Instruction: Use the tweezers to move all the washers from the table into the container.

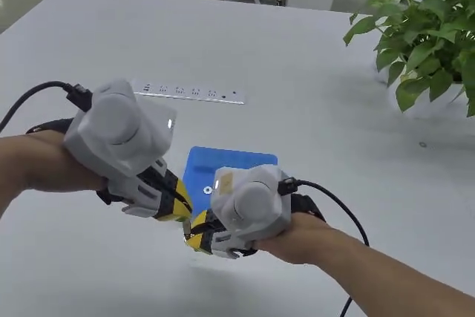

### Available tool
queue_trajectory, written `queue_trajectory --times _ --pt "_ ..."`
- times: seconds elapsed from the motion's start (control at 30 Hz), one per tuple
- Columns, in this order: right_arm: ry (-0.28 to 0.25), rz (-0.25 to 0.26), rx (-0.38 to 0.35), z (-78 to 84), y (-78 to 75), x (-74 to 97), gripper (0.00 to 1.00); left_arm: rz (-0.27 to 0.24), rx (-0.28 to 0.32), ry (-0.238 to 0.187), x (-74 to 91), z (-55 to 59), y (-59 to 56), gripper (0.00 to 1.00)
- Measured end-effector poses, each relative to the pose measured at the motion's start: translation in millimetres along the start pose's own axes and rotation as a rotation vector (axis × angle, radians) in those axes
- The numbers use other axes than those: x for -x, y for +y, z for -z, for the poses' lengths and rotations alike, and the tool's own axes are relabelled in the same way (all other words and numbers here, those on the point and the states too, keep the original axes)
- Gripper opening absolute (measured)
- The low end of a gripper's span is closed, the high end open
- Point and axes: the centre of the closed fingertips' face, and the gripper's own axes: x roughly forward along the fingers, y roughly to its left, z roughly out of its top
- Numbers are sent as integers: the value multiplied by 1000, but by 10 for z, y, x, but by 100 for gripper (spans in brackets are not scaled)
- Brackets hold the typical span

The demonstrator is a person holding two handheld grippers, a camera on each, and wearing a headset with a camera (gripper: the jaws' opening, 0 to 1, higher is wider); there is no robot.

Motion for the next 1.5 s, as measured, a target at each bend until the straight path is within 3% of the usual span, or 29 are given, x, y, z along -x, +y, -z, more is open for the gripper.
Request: queue_trajectory --times 0.4,0.73,1.2,1.5 --pt "-14 34 14 -142 -117 236 9 -6 -53 -5 125 -284 56 5" --pt "-18 58 17 -199 -292 419 9 -18 -92 -17 181 -497 186 5" --pt "-12 92 15 -131 -553 547 9 -25 -116 -33 133 -644 400 5" --pt "0 102 14 -41 -703 555 9 -9 -125 -41 49 -662 548 5"
